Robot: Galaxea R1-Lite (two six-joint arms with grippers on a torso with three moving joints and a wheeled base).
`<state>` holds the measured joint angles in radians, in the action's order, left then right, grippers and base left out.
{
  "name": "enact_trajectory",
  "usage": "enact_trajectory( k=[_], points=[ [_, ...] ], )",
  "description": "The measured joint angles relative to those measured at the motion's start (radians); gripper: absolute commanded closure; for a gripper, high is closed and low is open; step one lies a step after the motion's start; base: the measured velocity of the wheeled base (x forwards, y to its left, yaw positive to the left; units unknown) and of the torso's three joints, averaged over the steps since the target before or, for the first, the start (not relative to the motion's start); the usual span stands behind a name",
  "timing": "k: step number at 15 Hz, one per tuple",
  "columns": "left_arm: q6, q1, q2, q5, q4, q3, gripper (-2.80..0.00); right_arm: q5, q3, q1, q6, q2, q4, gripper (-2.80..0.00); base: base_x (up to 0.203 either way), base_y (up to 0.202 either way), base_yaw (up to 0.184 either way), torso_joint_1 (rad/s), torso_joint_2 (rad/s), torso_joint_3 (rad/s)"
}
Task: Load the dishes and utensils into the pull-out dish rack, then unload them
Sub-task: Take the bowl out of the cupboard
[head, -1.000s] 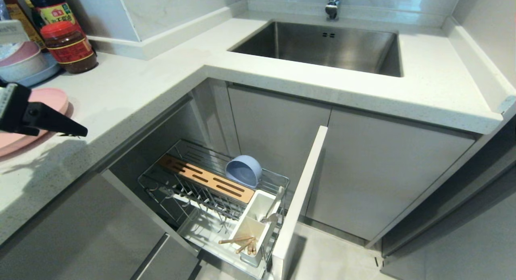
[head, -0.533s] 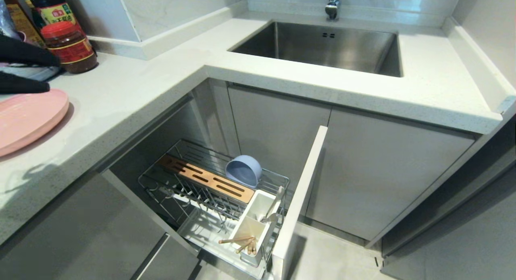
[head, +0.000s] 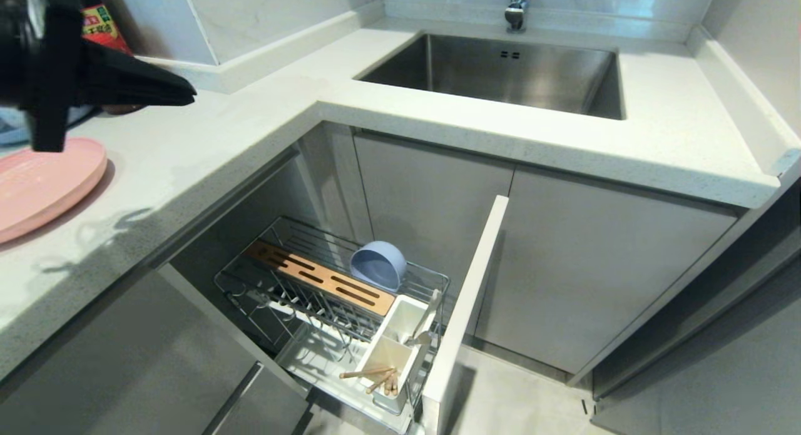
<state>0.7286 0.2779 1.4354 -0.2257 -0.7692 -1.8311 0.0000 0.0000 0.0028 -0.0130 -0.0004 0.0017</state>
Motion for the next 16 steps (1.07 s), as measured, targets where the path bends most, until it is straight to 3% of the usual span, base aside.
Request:
enact_trajectory(
  k=[3, 7, 16],
  points=[
    [0.075, 0.020, 0.105, 0.101, 0.045, 0.012, 0.00, 0.000, 0.000, 0.000, 0.000, 0.000, 0.000, 0.00, 0.000, 0.000, 0.000, 0.000, 0.00, 0.000],
    [0.132, 0.080, 0.266, 0.173, 0.065, 0.024, 0.00, 0.000, 0.000, 0.000, 0.000, 0.000, 0.000, 0.00, 0.000, 0.000, 0.000, 0.000, 0.00, 0.000],
    [0.154, 0.135, 0.510, 0.207, 0.265, 0.147, 0.00, 0.000, 0.000, 0.000, 0.000, 0.000, 0.000, 0.00, 0.000, 0.000, 0.000, 0.000, 0.00, 0.000]
  ],
)
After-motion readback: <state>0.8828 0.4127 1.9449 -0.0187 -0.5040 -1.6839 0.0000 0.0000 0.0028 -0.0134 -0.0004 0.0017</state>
